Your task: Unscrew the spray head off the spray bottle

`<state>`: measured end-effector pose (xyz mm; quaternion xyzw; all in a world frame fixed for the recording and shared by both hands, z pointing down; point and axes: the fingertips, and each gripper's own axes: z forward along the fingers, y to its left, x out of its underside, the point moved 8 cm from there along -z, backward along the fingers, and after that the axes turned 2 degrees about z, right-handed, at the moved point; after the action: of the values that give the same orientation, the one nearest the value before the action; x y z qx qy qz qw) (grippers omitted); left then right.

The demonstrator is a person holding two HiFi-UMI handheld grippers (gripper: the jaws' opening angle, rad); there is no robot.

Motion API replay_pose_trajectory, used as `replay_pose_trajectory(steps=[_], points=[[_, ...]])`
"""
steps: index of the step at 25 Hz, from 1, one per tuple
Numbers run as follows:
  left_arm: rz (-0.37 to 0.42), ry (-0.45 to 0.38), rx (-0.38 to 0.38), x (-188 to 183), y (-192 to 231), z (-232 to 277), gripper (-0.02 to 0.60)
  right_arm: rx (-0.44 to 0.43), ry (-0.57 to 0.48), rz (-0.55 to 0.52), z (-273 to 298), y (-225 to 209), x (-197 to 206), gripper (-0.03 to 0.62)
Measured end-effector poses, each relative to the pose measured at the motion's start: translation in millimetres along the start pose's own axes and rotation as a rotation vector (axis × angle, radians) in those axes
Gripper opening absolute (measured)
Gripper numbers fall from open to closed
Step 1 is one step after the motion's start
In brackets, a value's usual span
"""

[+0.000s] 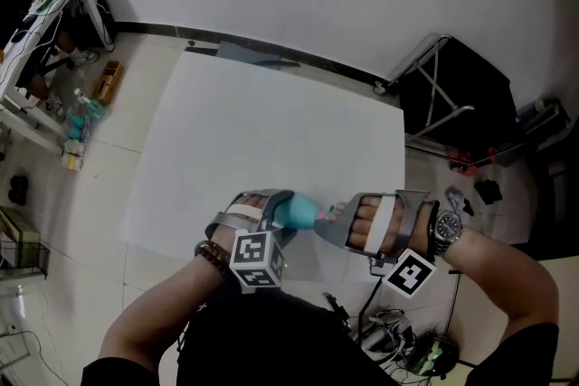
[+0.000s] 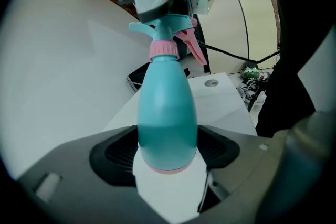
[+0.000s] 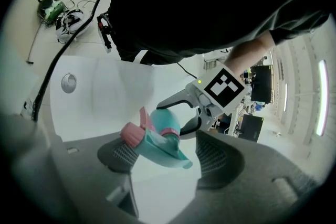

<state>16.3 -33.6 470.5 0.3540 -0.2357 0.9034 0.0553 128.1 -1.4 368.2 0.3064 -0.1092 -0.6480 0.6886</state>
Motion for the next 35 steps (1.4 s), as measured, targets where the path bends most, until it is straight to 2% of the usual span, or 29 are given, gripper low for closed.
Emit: replay_pose_trajectory(steps=[7,9,13,17,30,32,35], points=[[0.017,-0.016,0.003,-3,-2,-1,0.377,-0.012,0.011,0.072,8,2,-5,0.179],[0.019,-0.014,0.0,-3,-3,-1,0.377,-0.01,0.018,0.137,9,-1,-5,0.135],[0.013,-0.005,-0.011,-3,0,0,0.377,-0.013,0.036,0.303,10,-8,1,0.126],[0.004,0.009,-0.027,-2,0,2,0.377,-0.059,0.074,0.552,13,-10,7,0.124],[-0.023,0.05,-0.059,4,-1,7,0.377,-0.231,0.099,1.668,31,-20,39,0.123],[-0.033,0.052,-0.057,6,-2,8,0.377,-0.237,0.109,1.743,33,-21,40,0.123],[-0.068,0.043,-0.045,7,-3,9,0.377,-0.22,0.116,1.738,34,-21,39,0.124]])
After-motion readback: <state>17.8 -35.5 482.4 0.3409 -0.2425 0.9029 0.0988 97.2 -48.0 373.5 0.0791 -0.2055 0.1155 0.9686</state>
